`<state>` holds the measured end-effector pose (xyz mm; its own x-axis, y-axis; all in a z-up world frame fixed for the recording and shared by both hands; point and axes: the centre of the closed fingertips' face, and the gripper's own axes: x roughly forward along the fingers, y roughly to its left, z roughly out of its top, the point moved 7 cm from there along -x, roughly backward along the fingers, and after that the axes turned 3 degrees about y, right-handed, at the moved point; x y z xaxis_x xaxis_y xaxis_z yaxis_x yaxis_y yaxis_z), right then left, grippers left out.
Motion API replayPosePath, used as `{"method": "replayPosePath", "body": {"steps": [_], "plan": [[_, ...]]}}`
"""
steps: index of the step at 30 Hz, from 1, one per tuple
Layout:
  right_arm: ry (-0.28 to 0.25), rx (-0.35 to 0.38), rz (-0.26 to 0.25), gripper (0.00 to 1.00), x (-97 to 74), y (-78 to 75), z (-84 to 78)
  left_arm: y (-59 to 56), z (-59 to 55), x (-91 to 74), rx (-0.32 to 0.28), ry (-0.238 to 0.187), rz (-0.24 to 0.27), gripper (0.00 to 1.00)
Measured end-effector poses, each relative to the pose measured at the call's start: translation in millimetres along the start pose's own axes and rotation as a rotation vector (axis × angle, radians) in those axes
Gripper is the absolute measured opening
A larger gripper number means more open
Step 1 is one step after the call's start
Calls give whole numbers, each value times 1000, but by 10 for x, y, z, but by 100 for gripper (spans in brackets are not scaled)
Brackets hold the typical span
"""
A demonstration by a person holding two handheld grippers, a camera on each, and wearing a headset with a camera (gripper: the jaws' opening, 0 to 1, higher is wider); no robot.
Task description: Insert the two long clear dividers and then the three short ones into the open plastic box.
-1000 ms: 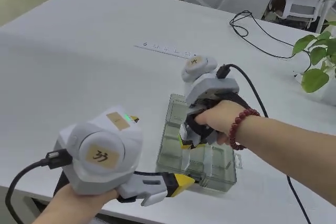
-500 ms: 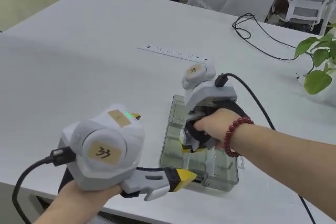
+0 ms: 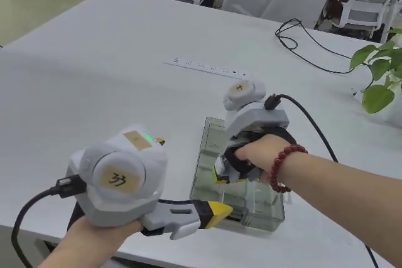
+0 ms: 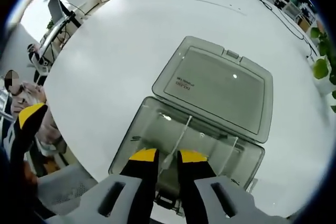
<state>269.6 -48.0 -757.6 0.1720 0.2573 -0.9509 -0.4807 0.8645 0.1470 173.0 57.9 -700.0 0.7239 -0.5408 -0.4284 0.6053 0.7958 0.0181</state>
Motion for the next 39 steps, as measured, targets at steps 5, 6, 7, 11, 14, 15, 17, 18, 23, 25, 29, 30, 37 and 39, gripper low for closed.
{"method": "replayPosePath", "body": {"steps": [5, 6, 7, 11, 14, 15, 17, 18, 23, 25, 29, 30, 37, 39], "plan": [[-48, -44, 41, 24, -112, -13, -3, 22, 48, -22, -4, -5, 5, 94], [-74, -76, 63, 25, -139, -11, 6, 22, 58, -25, -4, -4, 8, 94], [-80, -90, 75, 26, -159, -11, 0, 23, 64, -27, -3, -3, 9, 94], [-106, -153, 133, 31, -253, -15, -25, 24, 89, -32, -1, -4, 12, 94], [-141, -250, 163, 34, -342, -32, -51, 6, 112, -31, -7, -6, 7, 94], [-146, -249, 165, 35, -365, -44, -64, 0, 117, -30, -6, -6, 6, 94], [-157, -277, 194, 38, -409, -67, -86, -15, 123, -26, -2, -3, 5, 94], [-164, -293, 205, 39, -434, -81, -102, -25, 128, -25, 2, -2, 4, 94], [-196, -384, 235, 41, -530, -143, -175, -62, 131, -10, 5, 1, -6, 94], [-209, -401, 250, 43, -566, -180, -202, -77, 134, -8, 5, 3, -8, 94], [-223, -458, 259, 45, -615, -246, -255, -97, 135, -8, 2, 3, -9, 94], [-227, -473, 259, 45, -630, -268, -273, -102, 134, -10, 2, 3, -10, 94], [-246, -584, 259, 47, -694, -396, -386, -118, 121, -25, 8, 16, -4, 93], [-245, -615, 254, 49, -705, -439, -426, -128, 117, -34, 8, 17, -4, 93]]}}
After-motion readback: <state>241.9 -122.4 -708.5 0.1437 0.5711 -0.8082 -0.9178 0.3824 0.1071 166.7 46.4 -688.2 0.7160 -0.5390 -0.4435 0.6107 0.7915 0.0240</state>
